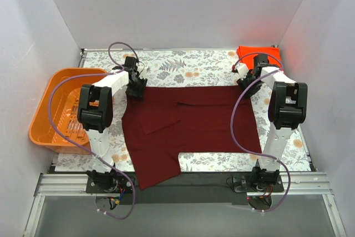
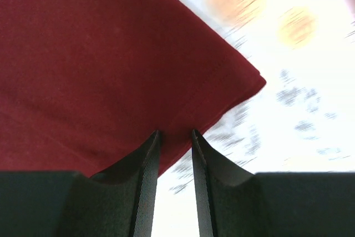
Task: Fold and stack the t-shirts
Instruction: Fold the tshirt
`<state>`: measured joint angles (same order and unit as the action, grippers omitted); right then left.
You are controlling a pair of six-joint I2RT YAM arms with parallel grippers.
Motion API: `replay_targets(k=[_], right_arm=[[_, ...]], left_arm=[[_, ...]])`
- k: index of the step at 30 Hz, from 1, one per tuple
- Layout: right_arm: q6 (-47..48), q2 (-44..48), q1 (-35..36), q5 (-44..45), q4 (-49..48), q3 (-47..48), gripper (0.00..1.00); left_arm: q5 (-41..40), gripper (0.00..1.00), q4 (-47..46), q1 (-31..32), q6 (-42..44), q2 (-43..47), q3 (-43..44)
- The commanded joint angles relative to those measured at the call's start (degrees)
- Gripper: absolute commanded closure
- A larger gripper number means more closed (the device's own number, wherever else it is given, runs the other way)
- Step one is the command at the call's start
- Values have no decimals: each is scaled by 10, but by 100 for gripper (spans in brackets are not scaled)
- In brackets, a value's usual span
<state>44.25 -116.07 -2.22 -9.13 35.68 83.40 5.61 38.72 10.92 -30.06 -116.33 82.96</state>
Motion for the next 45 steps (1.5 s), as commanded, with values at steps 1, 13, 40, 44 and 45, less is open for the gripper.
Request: replay_targets(k=[1, 13, 40, 44, 45], right_arm=[[-15, -69, -3, 55, -87, 36, 65], [-9, 67, 1, -105, 44, 109, 52], [226, 515, 49, 60, 129, -438, 56], [224, 485, 49, 51, 113, -438, 55], [224, 469, 49, 51, 114, -436, 55]], left_arm=[[-8, 72, -22, -23, 26, -82, 54], [198, 50, 86, -21, 41, -3, 215], [306, 30, 233, -11, 230, 484, -209], [306, 30, 231, -10, 235, 472, -211], [302, 30, 228, -10, 235, 470, -213]])
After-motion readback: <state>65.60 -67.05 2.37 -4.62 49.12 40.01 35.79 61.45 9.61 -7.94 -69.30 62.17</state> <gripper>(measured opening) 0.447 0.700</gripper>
